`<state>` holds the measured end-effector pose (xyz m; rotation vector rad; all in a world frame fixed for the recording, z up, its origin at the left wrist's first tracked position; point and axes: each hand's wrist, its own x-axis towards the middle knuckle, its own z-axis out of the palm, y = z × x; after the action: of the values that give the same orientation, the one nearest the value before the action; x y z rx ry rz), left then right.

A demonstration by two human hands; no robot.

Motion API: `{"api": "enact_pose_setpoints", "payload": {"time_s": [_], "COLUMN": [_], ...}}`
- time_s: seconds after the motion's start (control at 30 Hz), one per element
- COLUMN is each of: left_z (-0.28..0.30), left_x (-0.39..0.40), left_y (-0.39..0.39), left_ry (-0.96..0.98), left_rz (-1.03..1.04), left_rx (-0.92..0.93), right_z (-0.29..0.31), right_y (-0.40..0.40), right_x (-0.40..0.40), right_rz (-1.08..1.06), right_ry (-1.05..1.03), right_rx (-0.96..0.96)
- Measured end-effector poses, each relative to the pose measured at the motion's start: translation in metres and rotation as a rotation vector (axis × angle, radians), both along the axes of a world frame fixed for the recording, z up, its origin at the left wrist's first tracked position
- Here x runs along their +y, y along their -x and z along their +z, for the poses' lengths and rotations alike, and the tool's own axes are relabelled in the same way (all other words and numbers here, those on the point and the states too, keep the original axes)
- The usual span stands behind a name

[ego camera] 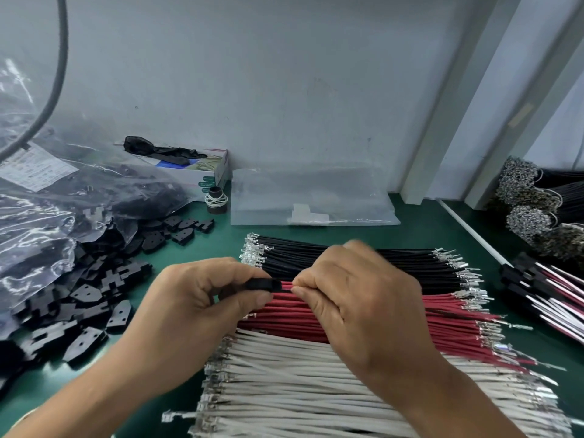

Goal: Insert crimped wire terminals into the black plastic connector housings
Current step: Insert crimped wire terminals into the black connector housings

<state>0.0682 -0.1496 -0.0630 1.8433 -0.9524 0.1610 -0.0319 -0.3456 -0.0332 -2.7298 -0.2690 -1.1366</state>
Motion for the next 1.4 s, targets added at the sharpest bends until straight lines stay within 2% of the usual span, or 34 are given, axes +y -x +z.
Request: {"api": "enact_pose_setpoints", "payload": {"time_s": [0.07, 0.1, 0.23, 0.37, 0.5, 0.57, 0.67, 0.77, 1.07, 1.2, 1.4], "left_z": [-0.001, -0.002, -0.007, -0.011, -0.011, -0.010, -0.007, -0.003, -0.002, -0.002, -0.003], "left_x": [0.001, 0.002, 0.001, 0.003, 0.004, 0.003, 0.002, 0.001, 0.001, 0.002, 0.002], "left_y": [-0.001, -0.002, -0.006, -0.010, -0.014, -0.014, -0.012, -0.009, -0.006, -0.007, -0.005], "left_ry": [0.037, 0.053, 0.119, 0.170, 0.215, 0.250, 0.271, 0.267, 0.276, 0.271, 0.241], "left_rz": [-0.004, -0.006, -0.031, -0.051, -0.051, -0.067, -0.077, -0.082, -0.105, -0.116, -0.111], "left_rx": [0.048, 0.070, 0.123, 0.209, 0.309, 0.361, 0.410, 0.424, 0.451, 0.451, 0.435], "right_z": [0.008, 0.009, -0.004, -0.003, 0.011, 0.019, 0.022, 0.014, 0.004, 0.001, -0.006], "right_y": [0.006, 0.010, 0.016, 0.013, 0.012, 0.012, 0.014, 0.012, 0.008, 0.007, 0.004], "right_x": [0.008, 0.016, 0.047, 0.037, 0.026, 0.016, 0.001, 0.003, 0.013, 0.011, 0.009], "right_rz": [0.005, 0.042, 0.108, 0.148, 0.200, 0.172, 0.066, -0.010, -0.020, -0.004, -0.080], "right_ry": [0.039, 0.033, 0.051, -0.165, -0.336, -0.441, -0.378, -0.316, -0.195, -0.244, -0.070], "right_rx": [-0.019, 0.038, 0.466, 0.538, 0.485, 0.400, 0.236, 0.167, 0.064, -0.006, -0.063]}}
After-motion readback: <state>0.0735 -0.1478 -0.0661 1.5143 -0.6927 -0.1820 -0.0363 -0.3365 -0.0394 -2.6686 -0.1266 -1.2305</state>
